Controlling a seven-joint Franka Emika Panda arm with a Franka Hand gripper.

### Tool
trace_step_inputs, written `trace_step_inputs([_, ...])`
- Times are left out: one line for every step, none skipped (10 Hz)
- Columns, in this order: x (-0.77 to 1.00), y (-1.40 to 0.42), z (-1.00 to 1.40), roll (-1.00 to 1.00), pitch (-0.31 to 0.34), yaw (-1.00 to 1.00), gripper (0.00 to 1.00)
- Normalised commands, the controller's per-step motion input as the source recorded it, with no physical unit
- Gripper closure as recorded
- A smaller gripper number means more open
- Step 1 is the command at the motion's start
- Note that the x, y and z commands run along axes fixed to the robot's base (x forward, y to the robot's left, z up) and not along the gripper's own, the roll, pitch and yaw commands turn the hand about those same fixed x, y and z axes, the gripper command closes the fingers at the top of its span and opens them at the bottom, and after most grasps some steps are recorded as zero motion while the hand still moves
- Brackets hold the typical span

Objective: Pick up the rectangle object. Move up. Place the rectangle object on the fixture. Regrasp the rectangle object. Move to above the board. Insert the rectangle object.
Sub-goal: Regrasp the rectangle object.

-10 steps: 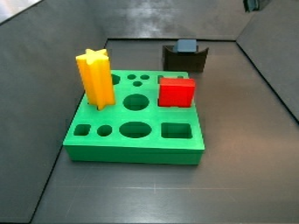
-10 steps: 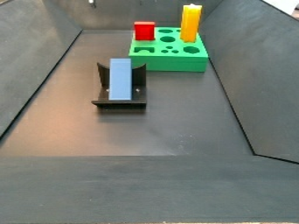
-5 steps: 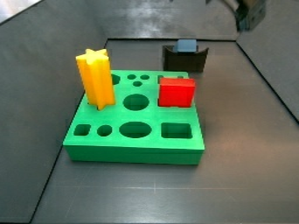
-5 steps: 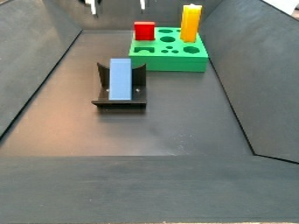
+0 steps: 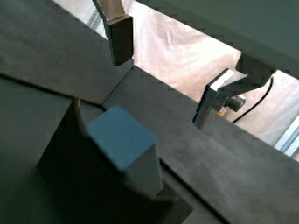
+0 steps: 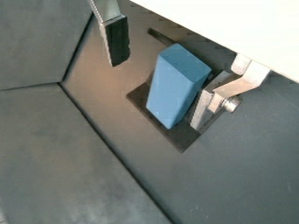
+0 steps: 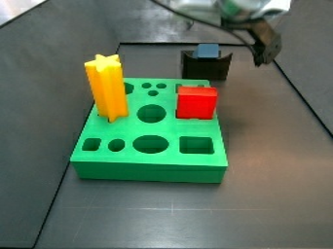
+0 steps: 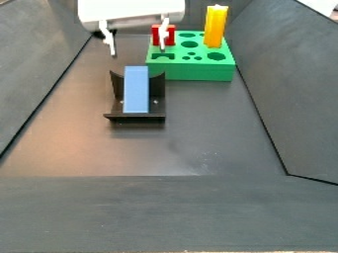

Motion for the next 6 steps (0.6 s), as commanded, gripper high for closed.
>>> trace_step_inputs([0.1, 0.04, -1.0, 0.08, -0.135, 0.02, 0.0])
trace_step_inputs([0.11, 0.03, -1.0, 0.08, -0.123, 0.0, 0.0])
trace_step_inputs([0.1, 0.02, -0.84, 0.08, -0.092, -0.03, 0.0])
trace_step_inputs([0.1, 0.01, -0.69, 0.08, -0.067, -0.04, 0.0])
trace_step_inputs([0.08, 0.01, -0.49, 0.08, -0.04, -0.05, 0.0])
trace_step_inputs([0.08, 0.01, -0.4, 0.08, -0.031, -0.04, 0.0])
